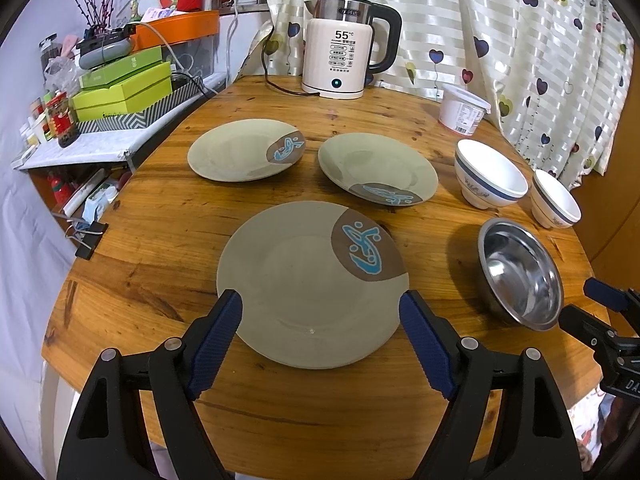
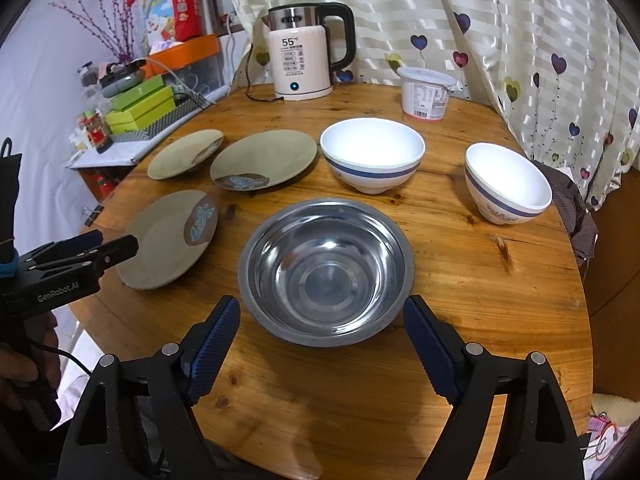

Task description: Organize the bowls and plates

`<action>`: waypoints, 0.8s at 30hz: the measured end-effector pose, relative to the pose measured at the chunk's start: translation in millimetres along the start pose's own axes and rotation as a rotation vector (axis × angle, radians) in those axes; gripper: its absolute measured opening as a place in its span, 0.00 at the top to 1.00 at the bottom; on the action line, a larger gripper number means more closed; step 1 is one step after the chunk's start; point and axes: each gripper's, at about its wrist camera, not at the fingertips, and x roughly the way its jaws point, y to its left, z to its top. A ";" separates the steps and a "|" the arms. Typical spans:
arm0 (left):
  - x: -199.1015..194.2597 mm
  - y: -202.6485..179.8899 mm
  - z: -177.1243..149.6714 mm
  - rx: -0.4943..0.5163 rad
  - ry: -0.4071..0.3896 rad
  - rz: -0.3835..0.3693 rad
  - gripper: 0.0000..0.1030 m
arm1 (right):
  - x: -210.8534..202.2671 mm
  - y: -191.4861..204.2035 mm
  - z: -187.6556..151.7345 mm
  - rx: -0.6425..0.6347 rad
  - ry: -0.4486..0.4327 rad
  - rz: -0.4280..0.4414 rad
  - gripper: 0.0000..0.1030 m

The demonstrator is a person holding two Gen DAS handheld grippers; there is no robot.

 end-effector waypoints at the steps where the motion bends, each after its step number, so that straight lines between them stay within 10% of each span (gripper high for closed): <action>1: 0.2 0.3 0.0 -0.001 0.000 0.000 0.21 | 0.0 0.2 0.0 0.000 0.000 0.000 0.18; 24: 2.7 6.9 -0.4 -0.026 -0.010 -0.011 0.21 | 7.2 14.4 11.1 -0.012 0.005 0.094 0.27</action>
